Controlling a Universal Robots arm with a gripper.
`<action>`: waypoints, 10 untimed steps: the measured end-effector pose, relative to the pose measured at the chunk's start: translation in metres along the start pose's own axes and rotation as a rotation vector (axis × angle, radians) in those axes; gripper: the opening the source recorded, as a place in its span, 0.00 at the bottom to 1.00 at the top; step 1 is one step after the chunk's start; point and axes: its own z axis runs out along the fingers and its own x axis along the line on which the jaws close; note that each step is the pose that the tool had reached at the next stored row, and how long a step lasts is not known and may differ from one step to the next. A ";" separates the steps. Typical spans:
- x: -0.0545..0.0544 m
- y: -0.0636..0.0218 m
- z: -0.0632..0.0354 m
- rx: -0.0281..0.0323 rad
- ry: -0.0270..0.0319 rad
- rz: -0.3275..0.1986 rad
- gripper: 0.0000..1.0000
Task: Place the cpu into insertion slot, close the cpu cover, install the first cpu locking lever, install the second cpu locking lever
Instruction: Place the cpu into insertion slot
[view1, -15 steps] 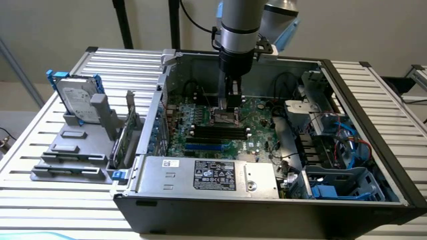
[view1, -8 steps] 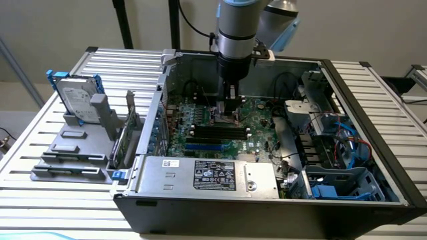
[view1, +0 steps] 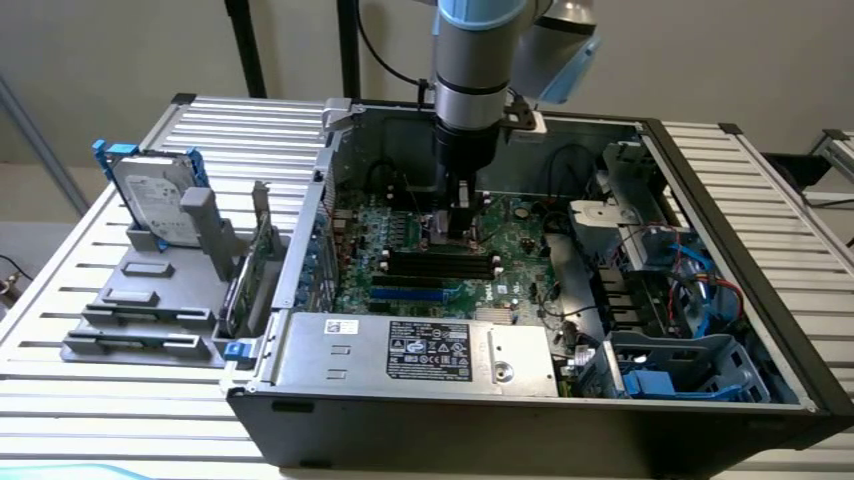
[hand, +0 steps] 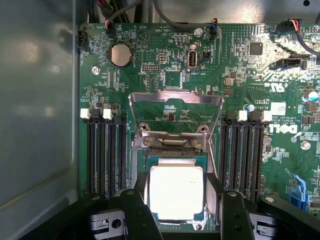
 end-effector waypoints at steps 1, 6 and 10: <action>0.000 -0.0001 0.0020 -0.0002 -0.0001 0.000 0.54; 0.000 -0.0003 0.0098 -0.0007 -0.0001 0.000 0.54; -0.001 -0.0008 0.0123 -0.0008 -0.0001 0.003 0.54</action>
